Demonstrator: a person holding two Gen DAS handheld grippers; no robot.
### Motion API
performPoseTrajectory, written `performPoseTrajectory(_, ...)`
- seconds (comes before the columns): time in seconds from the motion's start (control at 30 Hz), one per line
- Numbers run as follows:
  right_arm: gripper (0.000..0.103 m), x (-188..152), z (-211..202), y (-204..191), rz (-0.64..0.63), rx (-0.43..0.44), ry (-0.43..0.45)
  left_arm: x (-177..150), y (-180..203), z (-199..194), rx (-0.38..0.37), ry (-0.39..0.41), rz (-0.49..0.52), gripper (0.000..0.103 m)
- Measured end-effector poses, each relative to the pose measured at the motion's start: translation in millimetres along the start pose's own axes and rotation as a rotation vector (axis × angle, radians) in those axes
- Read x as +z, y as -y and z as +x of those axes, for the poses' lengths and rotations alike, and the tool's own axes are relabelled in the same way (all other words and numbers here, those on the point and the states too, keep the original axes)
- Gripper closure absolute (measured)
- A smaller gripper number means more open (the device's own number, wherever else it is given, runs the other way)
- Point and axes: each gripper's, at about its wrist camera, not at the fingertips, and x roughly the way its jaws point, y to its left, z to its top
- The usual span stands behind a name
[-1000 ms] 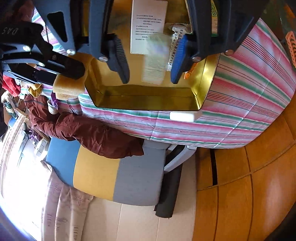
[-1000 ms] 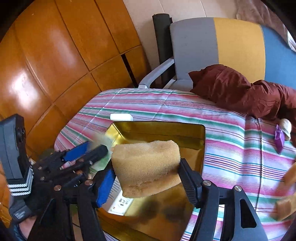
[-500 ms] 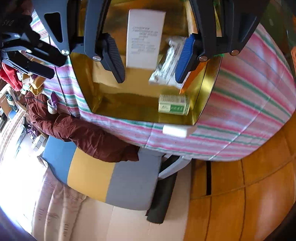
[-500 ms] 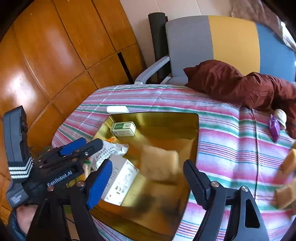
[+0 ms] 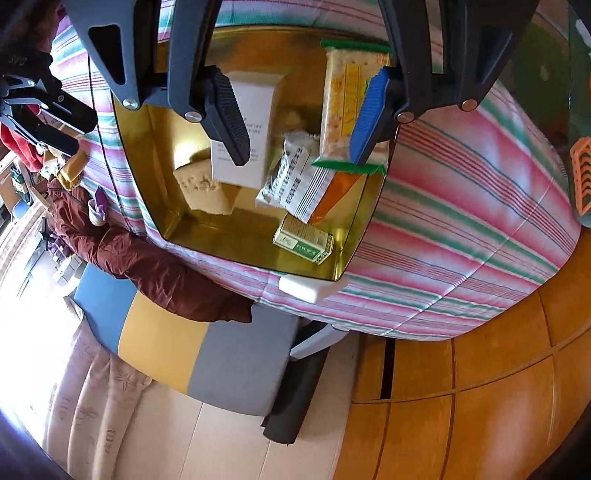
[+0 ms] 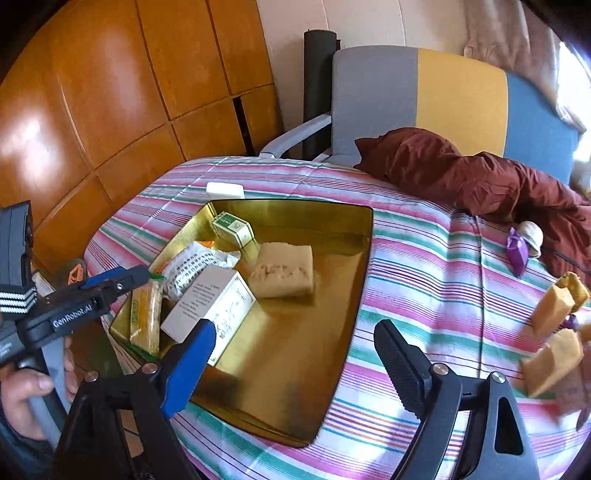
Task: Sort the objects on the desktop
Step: 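Withdraw both open tools from the tray toward the pile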
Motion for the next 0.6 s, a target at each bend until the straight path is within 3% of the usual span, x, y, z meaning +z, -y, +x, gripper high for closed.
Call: performPoseTrajectory(0.6,0.012,-28,-33,48,0.063,-0.123,0.030,-12,83,-19,0.001,0.015,0.224,0.046)
